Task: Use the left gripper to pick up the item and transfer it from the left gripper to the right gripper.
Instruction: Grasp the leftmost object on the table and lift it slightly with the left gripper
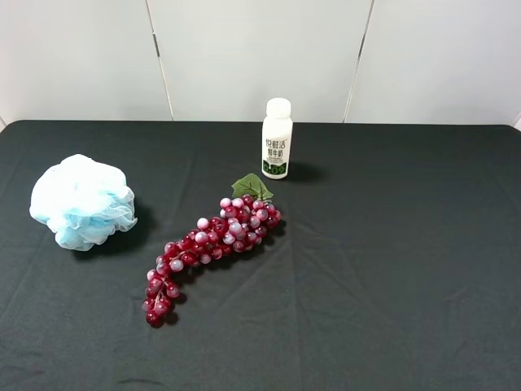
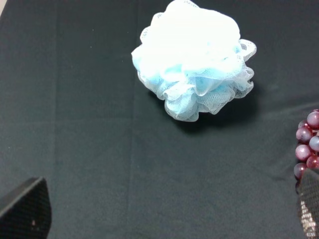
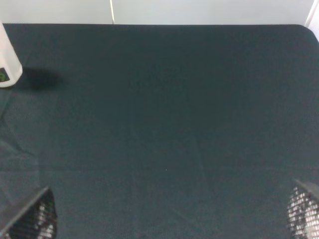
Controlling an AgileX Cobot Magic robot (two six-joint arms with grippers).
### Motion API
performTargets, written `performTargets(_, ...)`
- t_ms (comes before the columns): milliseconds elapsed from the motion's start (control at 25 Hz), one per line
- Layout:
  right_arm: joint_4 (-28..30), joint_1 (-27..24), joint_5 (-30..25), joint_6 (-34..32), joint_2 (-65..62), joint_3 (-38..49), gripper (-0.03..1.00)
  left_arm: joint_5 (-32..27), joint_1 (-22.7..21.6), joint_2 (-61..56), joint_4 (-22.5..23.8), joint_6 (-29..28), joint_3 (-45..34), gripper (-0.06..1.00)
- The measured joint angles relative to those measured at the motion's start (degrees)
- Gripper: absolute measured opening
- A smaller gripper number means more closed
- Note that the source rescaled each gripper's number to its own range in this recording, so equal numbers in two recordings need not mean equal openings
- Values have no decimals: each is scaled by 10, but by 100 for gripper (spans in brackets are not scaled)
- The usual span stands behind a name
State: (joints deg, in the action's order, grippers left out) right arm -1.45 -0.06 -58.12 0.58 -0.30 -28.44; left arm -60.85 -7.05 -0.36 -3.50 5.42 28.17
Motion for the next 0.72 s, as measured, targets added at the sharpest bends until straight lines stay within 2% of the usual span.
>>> performTargets(720, 0, 0, 0, 0, 0, 0, 100, 0, 0, 0, 0, 0, 0, 100)
